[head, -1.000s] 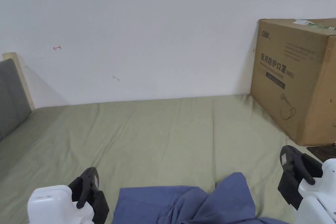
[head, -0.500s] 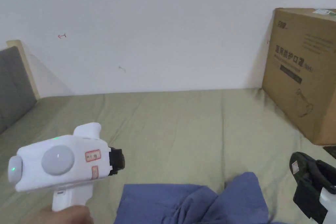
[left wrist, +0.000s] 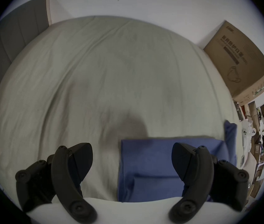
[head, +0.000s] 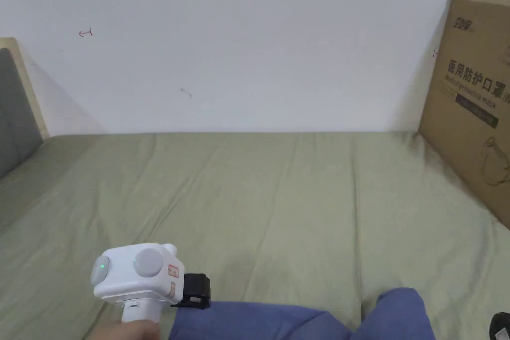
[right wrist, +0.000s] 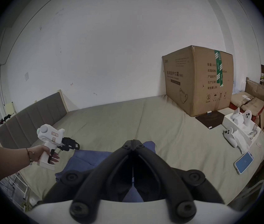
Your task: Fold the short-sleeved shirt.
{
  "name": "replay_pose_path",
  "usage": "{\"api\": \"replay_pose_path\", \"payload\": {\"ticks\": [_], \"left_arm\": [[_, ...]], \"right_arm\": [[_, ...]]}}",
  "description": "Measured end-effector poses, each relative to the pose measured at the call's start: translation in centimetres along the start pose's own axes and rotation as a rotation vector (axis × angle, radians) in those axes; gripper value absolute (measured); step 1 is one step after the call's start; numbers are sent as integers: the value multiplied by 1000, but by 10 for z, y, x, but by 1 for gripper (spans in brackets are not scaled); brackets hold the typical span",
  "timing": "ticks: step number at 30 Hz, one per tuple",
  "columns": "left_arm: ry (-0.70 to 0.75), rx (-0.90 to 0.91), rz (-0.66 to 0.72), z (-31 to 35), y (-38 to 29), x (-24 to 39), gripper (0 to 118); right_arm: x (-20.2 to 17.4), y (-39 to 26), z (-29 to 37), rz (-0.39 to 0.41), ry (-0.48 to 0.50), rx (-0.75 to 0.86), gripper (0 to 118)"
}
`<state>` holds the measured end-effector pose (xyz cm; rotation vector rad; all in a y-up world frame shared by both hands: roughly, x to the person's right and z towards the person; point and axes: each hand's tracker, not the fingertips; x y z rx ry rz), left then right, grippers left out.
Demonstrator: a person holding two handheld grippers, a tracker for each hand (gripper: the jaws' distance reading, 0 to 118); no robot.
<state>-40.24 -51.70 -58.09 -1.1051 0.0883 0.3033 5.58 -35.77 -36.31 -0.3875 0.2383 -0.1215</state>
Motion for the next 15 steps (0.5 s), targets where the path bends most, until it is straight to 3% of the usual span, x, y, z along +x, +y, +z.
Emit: {"api": "replay_pose_path", "payload": {"ticks": [2, 5, 8, 10, 11, 12, 13, 15], "left_arm": [[22, -43, -42, -19, -8, 5, 106], [63, -9, -177, -24, -25, 24, 117], [135, 44, -215, -14, -36, 36, 110], [106, 80, -205, 5, -44, 45, 80], [141, 119, -220, 14, -50, 50, 54], [136, 122, -223, 20, -54, 52, 14], [130, 114, -229, 25, -54, 50, 5], [67, 131, -227, 40, -59, 42, 5]], "right_arm": [[2, -4, -6, 8, 0, -11, 0], [5, -10, -13, 14, -3, -31, 0], [9, -15, -16, 6, -5, -39, 0], [14, -18, -19, -7, -12, -53, 0], [17, -19, -22, -14, -17, -61, 0], [21, -19, -25, -20, -20, -66, 0], [25, -17, -30, -24, -20, -74, 0], [34, -12, -42, -31, 8, -102, 0]]}}
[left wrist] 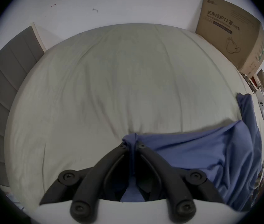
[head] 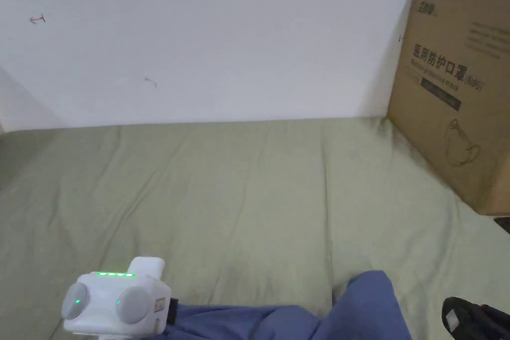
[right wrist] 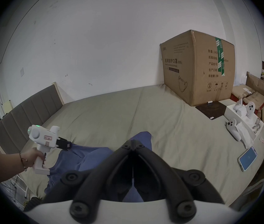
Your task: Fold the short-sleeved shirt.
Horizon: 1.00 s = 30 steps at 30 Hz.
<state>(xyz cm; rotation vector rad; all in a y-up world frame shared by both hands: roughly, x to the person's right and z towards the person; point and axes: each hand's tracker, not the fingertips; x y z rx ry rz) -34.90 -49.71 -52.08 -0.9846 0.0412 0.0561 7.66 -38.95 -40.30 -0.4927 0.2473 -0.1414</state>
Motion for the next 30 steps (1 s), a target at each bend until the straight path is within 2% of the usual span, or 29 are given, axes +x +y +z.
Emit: {"api": "replay_pose_path", "payload": {"ticks": [2, 3, 5, 6, 7, 8, 9, 10, 12, 14, 15, 16, 17, 18, 19, 20, 21, 24, 30], "left_arm": [[-151, 6, 106, 17, 0, -16, 5], [-135, 43, 137, 28, -3, -22, 5], [-159, 127, 180, 56, -12, -34, 5], [-181, 151, 182, 66, -13, -38, 5], [-184, 166, 167, 76, -16, -41, 5], [-157, 188, 145, 86, -18, -42, 5], [-145, 198, 138, 92, -19, -44, 5], [-147, 196, 132, 96, -19, -46, 5], [-151, 193, 131, 104, -20, -51, 5], [-148, 183, 148, 110, -22, -51, 5], [-148, 172, 160, 111, -22, -54, 5], [-146, 162, 169, 111, -24, -56, 5], [-143, 159, 172, 111, -25, -58, 5], [-139, 154, 167, 111, -26, -60, 5], [-127, 146, 152, 111, -28, -61, 5], [-115, 140, 139, 112, -30, -61, 5], [-115, 138, 139, 115, -31, -62, 5], [-118, 157, 164, 133, -28, -71, 5], [-92, 312, 170, 213, -1, -86, 5]], "right_arm": [[11, 12, -20, -22, 60, -50, 0], [18, 18, -35, -51, 82, -104, 0], [35, 32, -74, -174, 137, -227, 0], [41, 37, -94, -217, 121, -298, 4], [47, 41, -117, -263, 90, -368, 31], [53, 44, -143, -263, 45, -460, 77], [55, 40, -161, -245, 62, -498, 118], [58, 45, -179, -224, 41, -465, 118], [59, 49, -227, -175, -30, -590, 118], [65, 37, -263, -162, -20, -717, 115], [69, 23, -270, -148, -28, -767, 107], [67, 18, -276, -135, -35, -804, 90], [64, 14, -278, -131, -13, -831, 60], [59, 11, -276, -113, -22, -841, 38], [57, 12, -262, -59, -54, -788, 29], [54, 18, -254, -37, -10, -755, 7], [52, 24, -246, -28, 33, -731, 1], [44, 58, -194, 40, 56, -572, 1], [50, 139, -77, 33, 77, -382, 1]]}}
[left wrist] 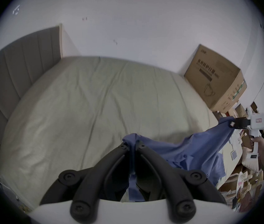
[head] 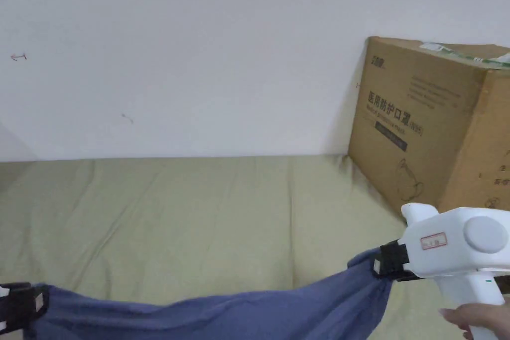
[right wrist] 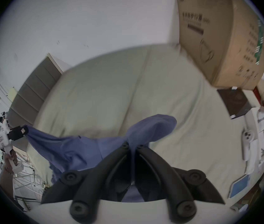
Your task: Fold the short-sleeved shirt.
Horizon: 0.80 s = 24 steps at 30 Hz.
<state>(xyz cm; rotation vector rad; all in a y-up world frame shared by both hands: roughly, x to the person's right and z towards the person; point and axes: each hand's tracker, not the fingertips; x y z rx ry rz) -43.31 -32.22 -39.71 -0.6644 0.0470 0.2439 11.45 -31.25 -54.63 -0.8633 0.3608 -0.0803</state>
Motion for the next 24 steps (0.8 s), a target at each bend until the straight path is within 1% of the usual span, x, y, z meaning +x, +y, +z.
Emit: {"api": "replay_pose_path", "payload": {"ticks": [2, 3, 5, 9, 11, 13, 16, 21, 23, 24], "left_arm": [[5, 51, -22, 26, 22, 6, 5], [-4, 73, -24, 37, 32, 8, 5], [-29, 117, -24, 62, 53, 15, 5], [-53, 187, -51, 94, 91, 34, 5], [-61, 215, -59, 108, 112, 45, 5], [-78, 250, -25, 114, 131, 54, 5], [-73, 270, -31, 117, 162, 65, 5], [-56, 308, -2, 110, 213, 71, 5], [-49, 331, 23, 103, 232, 72, 5], [-50, 339, 34, 100, 239, 71, 5]], "right_arm": [[2, 15, 43, 12, -24, 80, 1], [1, 21, 60, 12, -16, 100, 1], [-3, 34, 97, 8, -38, 165, 1], [-8, 61, 147, 10, -67, 250, 1], [-13, 81, 166, 16, -46, 270, 1], [-17, 103, 178, 23, -69, 287, 1], [-30, 135, 196, 46, -83, 340, 1], [-39, 193, 204, 52, -132, 413, 1], [-47, 217, 201, 68, -161, 434, 1], [-53, 227, 200, 87, -225, 445, 1]]}}
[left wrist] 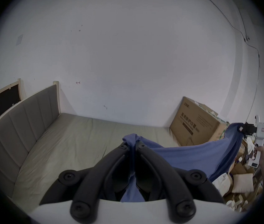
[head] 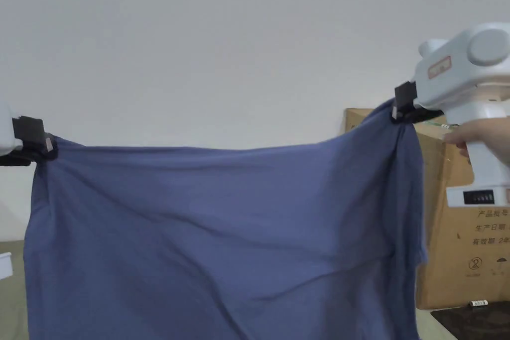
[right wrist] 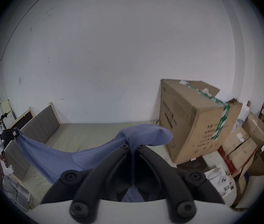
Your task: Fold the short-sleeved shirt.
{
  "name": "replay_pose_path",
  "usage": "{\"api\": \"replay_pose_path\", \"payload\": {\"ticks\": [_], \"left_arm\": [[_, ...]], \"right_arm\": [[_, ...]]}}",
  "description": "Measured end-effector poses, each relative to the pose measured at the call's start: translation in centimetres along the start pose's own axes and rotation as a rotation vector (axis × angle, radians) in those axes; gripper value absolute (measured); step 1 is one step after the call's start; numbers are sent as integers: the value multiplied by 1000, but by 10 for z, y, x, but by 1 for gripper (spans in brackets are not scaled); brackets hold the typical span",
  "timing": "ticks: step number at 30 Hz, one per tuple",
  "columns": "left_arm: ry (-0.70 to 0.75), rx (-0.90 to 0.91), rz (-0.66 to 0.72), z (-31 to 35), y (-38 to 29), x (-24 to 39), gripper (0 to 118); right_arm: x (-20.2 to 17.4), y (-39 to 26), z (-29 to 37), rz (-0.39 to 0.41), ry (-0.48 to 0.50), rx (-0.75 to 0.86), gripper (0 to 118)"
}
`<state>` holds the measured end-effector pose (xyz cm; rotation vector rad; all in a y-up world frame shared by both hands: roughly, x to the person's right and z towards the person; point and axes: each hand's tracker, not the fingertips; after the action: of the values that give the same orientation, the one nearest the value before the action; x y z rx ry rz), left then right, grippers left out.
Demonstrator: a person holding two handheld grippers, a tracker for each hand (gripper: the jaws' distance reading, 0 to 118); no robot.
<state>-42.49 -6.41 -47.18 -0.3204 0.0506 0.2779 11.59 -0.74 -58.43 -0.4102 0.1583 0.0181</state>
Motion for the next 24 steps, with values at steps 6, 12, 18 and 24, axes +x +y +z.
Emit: {"api": "replay_pose_path", "payload": {"ticks": [6, 12, 18, 24], "left_arm": [[18, 47, 26, -51, 32, 2, 5], [45, 140, 16, -101, 51, 9, 5], [84, 177, -110, -142, 37, 25, 5], [99, -2, -27, -191, -69, 8, 5]], "right_arm": [[-14, 58, -46, 14, -54, 81, 1], [-29, 97, -78, 109, -186, 235, 1], [-24, 82, -125, 129, -243, 259, 1], [-5, -73, -200, 89, -197, 49, 1]]}}
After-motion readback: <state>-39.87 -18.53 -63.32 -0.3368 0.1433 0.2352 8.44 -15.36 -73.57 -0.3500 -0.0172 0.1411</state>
